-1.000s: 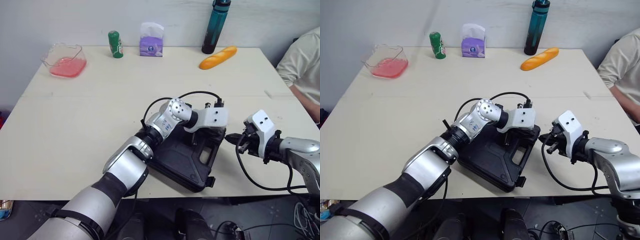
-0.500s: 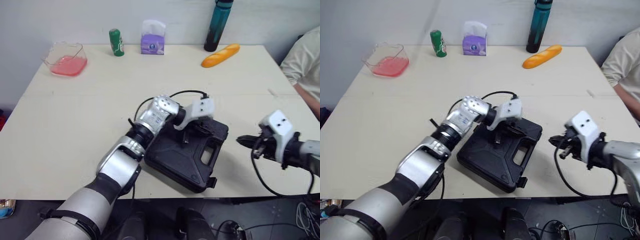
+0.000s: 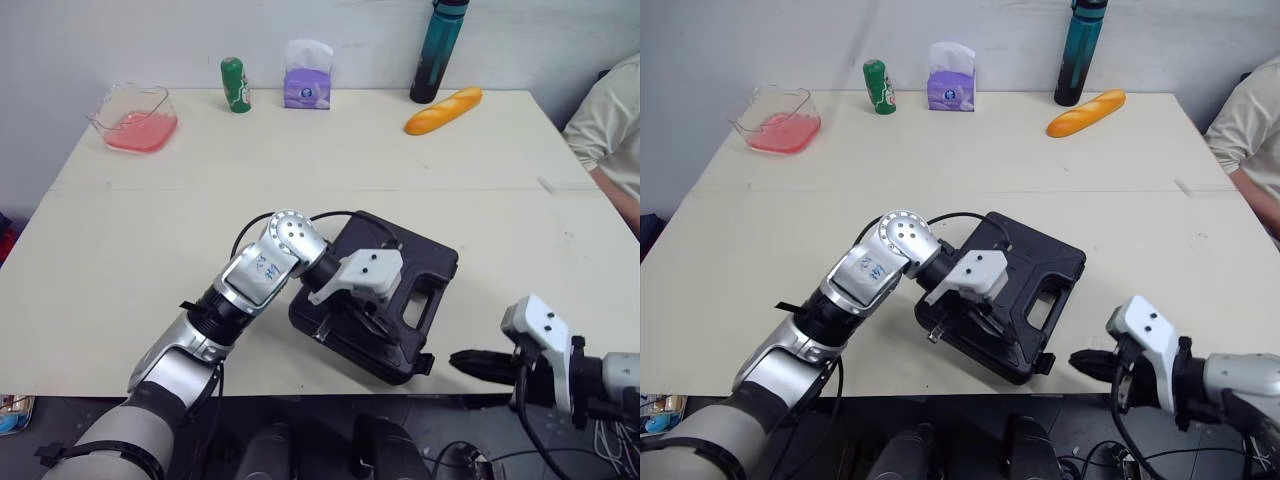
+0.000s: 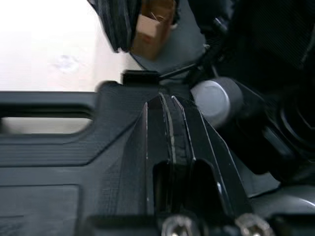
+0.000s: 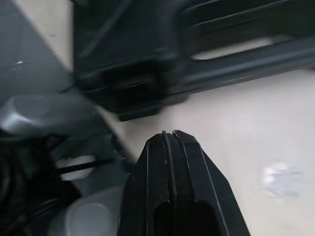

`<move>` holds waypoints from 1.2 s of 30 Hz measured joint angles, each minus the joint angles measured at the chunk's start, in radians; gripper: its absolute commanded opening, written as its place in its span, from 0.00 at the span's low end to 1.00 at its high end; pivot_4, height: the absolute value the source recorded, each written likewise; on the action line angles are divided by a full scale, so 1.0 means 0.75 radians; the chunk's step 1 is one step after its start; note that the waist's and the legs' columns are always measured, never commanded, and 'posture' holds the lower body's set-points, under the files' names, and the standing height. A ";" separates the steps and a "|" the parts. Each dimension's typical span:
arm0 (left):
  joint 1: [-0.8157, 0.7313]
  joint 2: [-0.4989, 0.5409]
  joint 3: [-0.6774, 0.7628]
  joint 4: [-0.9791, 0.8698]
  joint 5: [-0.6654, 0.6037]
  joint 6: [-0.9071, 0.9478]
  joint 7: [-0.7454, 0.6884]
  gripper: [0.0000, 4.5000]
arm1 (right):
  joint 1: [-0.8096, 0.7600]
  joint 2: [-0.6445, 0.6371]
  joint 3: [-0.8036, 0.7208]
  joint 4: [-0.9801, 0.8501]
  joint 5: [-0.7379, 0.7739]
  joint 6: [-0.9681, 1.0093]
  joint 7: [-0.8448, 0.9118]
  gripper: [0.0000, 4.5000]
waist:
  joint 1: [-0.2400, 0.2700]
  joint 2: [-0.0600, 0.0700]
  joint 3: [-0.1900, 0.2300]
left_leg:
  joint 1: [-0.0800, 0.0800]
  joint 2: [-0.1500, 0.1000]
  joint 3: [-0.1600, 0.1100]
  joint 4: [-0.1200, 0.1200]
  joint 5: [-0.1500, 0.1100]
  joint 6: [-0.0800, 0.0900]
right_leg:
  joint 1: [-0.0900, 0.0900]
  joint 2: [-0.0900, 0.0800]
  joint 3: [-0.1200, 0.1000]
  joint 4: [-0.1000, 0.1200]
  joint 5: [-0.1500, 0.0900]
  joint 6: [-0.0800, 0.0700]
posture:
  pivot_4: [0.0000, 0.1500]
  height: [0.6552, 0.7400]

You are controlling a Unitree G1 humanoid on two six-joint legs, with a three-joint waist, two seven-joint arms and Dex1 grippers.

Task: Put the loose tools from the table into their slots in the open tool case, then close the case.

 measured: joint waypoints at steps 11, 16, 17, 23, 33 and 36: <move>0.022 0.021 -0.097 -0.028 0.061 -0.155 0.090 0.01 | -0.021 -0.001 0.128 -0.008 0.008 -0.009 -0.078 0.00 | 0.000 0.000 0.000 | 0.004 0.001 0.000 0.000 0.000 0.000 | 0.004 0.000 -0.001 -0.002 0.000 -0.001 | 1.00 0.90; 0.017 0.025 -0.118 -0.020 0.070 -0.195 0.097 0.01 | -0.063 -0.001 0.154 -0.006 0.010 -0.007 -0.113 0.00 | 0.000 0.000 -0.002 | 0.009 0.004 -0.004 -0.001 -0.003 0.002 | 0.012 -0.002 -0.003 -0.006 -0.001 -0.002 | 1.00 0.90; 0.016 0.026 -0.121 -0.019 0.070 -0.196 0.096 0.01 | -0.073 -0.001 0.166 -0.006 0.011 -0.005 -0.121 0.00 | 0.000 0.000 -0.003 | 0.010 0.004 -0.005 -0.001 -0.003 0.001 | 0.013 -0.002 -0.004 -0.007 -0.001 -0.002 | 1.00 0.90; 0.014 0.032 -0.126 -0.016 0.070 -0.201 0.097 0.01 | -0.121 0.008 0.232 -0.004 0.028 0.002 -0.165 0.00 | -0.002 0.000 -0.006 | 0.011 0.005 -0.006 -0.001 -0.003 0.000 | 0.015 -0.002 -0.005 -0.007 -0.002 -0.003 | 1.00 0.90; 0.013 0.032 -0.133 -0.016 0.073 -0.201 0.115 0.01 | -0.237 0.059 0.247 0.028 0.173 0.107 -0.252 0.00 | -0.010 -0.001 -0.006 | 0.012 0.007 -0.007 -0.001 -0.004 0.001 | 0.015 -0.002 -0.005 -0.006 -0.002 -0.004 | 1.00 0.90; 0.012 0.031 -0.133 -0.016 0.073 -0.192 0.121 0.01 | -0.244 0.056 0.247 0.032 0.188 0.118 -0.260 0.00 | -0.009 -0.001 -0.006 | 0.012 0.007 -0.007 -0.002 -0.004 0.001 | 0.015 -0.002 -0.005 -0.005 -0.003 -0.005 | 1.00 0.90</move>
